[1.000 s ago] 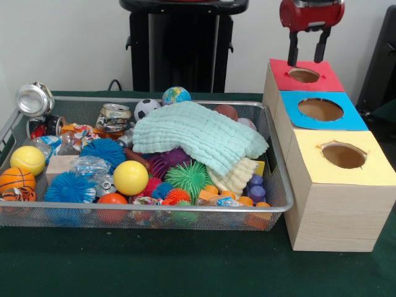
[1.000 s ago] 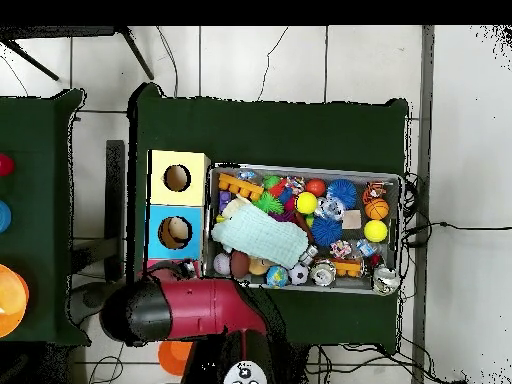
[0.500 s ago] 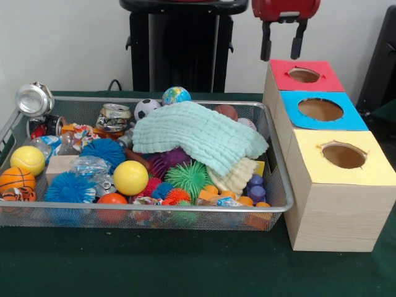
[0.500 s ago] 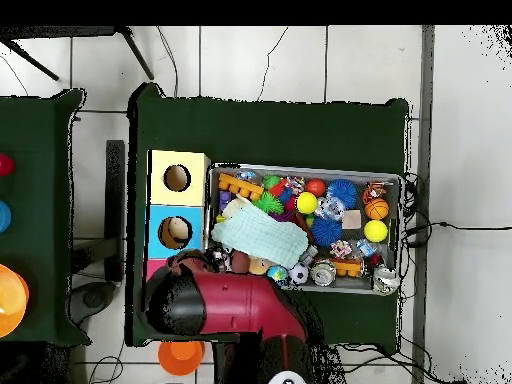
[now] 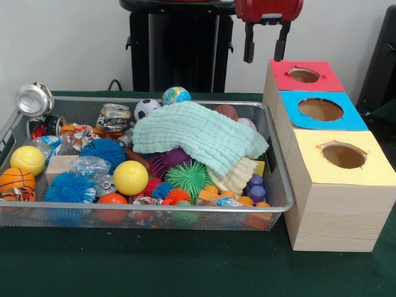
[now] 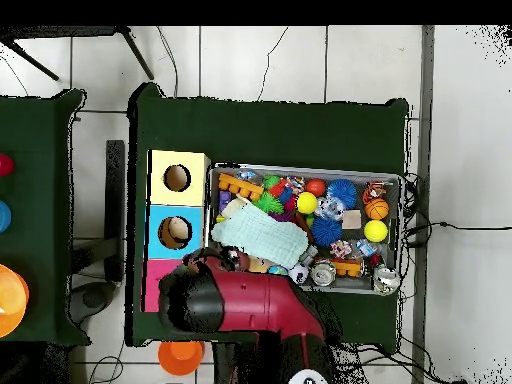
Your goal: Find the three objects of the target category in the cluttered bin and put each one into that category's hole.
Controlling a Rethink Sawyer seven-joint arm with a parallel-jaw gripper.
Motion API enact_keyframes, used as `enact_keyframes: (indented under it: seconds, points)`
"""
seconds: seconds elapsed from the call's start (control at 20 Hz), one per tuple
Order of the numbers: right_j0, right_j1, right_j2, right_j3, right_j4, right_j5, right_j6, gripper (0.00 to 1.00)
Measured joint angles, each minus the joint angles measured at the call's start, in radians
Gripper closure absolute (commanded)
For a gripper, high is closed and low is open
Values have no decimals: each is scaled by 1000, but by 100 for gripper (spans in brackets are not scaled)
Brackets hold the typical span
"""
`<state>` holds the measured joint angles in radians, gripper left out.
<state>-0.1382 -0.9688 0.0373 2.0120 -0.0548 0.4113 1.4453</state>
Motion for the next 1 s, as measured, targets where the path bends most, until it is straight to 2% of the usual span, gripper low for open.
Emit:
enact_keyframes:
  seconds: [0.35,1.0]
  points:
    - [-40,15,22,0,-40,0,0,0]
    - [-177,47,92,0,-139,-1,0,0]
